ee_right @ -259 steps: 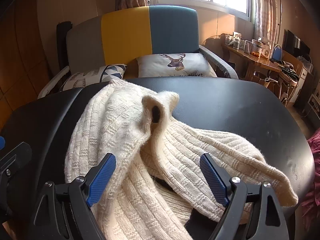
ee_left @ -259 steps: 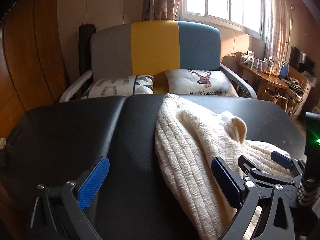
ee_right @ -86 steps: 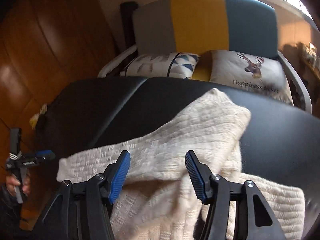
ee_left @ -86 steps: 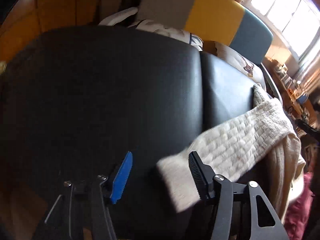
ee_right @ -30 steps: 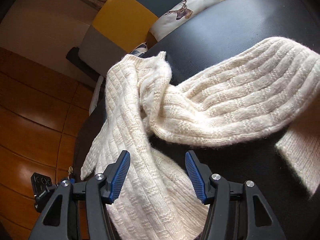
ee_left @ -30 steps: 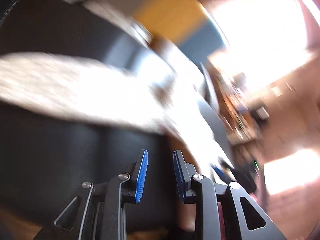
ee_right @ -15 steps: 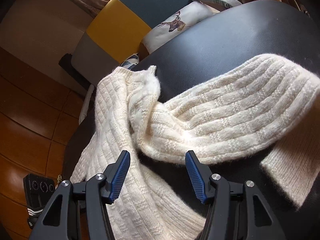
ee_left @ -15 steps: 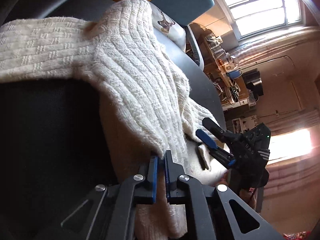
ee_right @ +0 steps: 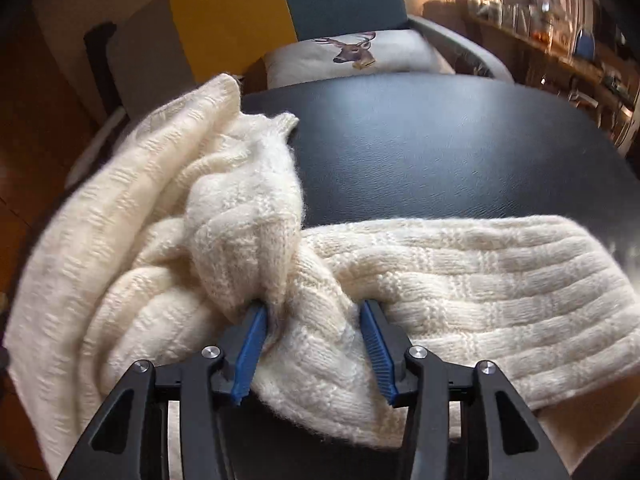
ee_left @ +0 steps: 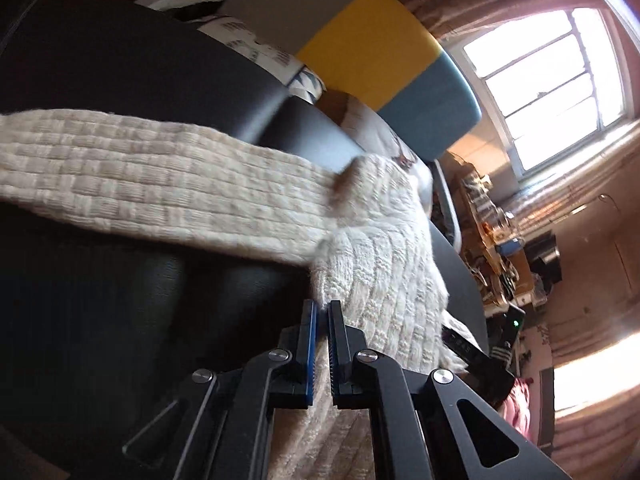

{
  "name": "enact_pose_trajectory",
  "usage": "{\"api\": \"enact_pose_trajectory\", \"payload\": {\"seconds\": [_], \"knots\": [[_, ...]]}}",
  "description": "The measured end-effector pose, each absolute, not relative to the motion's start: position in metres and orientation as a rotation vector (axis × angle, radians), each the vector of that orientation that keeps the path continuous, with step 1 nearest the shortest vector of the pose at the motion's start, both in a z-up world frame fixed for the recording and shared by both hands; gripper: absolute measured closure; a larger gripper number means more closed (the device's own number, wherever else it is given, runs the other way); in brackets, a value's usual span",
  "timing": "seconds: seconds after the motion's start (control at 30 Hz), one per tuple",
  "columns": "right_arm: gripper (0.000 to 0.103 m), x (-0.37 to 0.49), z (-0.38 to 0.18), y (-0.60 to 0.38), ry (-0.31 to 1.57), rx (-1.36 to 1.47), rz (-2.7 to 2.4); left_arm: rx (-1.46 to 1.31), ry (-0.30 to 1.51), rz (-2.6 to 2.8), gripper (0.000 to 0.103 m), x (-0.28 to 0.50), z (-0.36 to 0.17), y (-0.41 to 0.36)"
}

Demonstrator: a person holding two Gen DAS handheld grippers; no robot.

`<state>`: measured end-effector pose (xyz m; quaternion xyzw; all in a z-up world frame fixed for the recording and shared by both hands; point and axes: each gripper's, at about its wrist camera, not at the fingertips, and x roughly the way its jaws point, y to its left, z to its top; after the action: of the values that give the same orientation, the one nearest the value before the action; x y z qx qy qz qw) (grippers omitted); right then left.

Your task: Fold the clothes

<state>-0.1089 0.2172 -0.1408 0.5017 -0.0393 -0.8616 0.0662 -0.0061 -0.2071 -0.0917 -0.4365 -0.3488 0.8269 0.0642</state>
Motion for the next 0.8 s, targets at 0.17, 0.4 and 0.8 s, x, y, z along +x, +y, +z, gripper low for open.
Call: {"api": "enact_pose_trajectory", "payload": {"seconds": [0.17, 0.4, 0.8], "knots": [[0.054, -0.110, -0.139, 0.239, 0.006, 1.580, -2.688, -1.405, -1.016, 2.547, 0.098, -0.012, -0.110, -0.214], [0.050, -0.071, -0.088, 0.273, -0.061, 1.459, -2.695, -1.494, -0.943, 2.548, 0.097, -0.021, -0.128, -0.201], [0.051, 0.023, -0.131, 0.211, 0.228, 1.495, -2.381, -1.521, -0.914, 2.497, 0.092, -0.019, -0.129, -0.186]]}}
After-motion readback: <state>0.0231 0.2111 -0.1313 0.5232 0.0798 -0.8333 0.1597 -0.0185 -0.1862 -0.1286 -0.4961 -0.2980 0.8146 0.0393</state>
